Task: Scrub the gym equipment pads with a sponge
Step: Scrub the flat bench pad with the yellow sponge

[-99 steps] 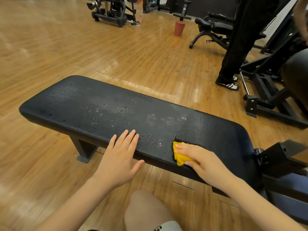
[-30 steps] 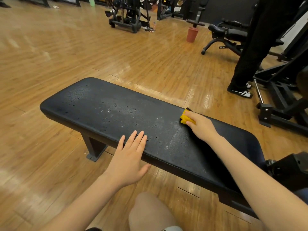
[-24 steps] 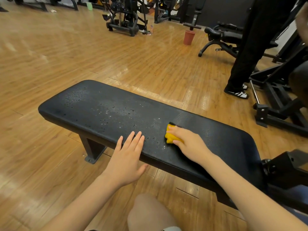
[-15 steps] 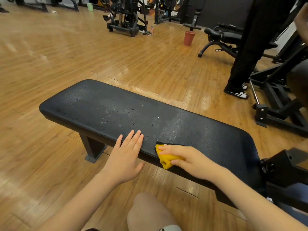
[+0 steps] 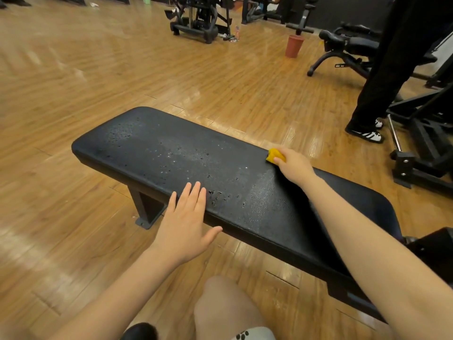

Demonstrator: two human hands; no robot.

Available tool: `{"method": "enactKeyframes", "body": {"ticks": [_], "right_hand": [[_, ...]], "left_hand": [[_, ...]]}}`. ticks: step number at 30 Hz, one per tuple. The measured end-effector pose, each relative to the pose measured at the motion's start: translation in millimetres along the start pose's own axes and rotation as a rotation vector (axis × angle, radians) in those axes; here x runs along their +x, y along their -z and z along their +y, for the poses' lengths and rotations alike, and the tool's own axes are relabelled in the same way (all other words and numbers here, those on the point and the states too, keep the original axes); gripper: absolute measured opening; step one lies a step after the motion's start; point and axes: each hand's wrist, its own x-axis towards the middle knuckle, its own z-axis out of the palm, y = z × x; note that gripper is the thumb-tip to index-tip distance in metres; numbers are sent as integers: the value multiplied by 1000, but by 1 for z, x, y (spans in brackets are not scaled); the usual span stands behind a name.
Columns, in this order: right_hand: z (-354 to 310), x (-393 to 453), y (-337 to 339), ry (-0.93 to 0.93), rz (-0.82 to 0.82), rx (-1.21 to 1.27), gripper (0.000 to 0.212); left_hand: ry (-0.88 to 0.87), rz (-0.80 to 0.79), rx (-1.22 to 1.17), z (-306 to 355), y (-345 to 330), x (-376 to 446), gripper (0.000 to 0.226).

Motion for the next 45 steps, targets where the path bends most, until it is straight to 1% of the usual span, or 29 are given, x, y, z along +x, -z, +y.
{"method": "enactKeyframes", "body": {"ticks": [2, 4, 6, 9, 14, 19, 21, 24, 27, 28, 29, 32, 33, 35, 38, 41, 45], "right_hand": [[3, -2, -2, 23, -9, -45, 34], [3, -12, -5, 65, -48, -78, 37], [-5, -32, -10, 152, -75, -60, 42], [-25, -67, -16, 307, -104, 6, 41], [-45, -116, -19, 512, -169, 55, 45], [-43, -123, -16, 570, -266, 57, 44], [-40, -123, -14, 572, -320, 102, 43], [-39, -118, -8, 513, -362, 284, 43], [-38, -98, 6, 369, -332, 525, 43], [-38, -87, 12, 325, -301, 584, 42], [-38, -74, 18, 304, -250, 594, 41], [-34, -19, 26, 255, -54, 407, 38], [-31, -2, 22, 212, -23, 363, 38], [-25, 24, 6, 111, -32, 264, 37], [-20, 30, -19, 53, -39, 55, 36], [-25, 15, -23, 93, -23, 12, 36], [-33, -24, -26, 242, -87, 2, 41]], "left_hand": [[-2, -28, 16, 1, -2, -1, 92], [-2, -41, 25, 1, -3, -1, 95], [-5, -52, 41, 3, -2, 0, 97], [4, -68, 59, 5, -1, 0, 100], [11, -74, 45, 5, 1, 0, 100], [-7, -102, 51, 1, 2, -1, 97], [-12, -100, 45, -1, 2, 0, 97], [-15, -101, 46, -2, 3, 0, 97], [-18, -97, 42, -2, 3, -1, 98], [-18, -96, 42, -1, 2, -1, 98], [-18, -95, 42, -1, 2, -1, 99], [-14, -97, 34, 0, 2, -1, 100], [-15, -97, 33, 0, 2, -1, 100], [-19, -98, 38, -1, 3, -2, 99], [-24, -92, 32, -1, 3, -2, 99], [-22, -95, 21, -1, 1, -1, 99], [-10, -105, 12, 1, 1, 1, 101]]}}
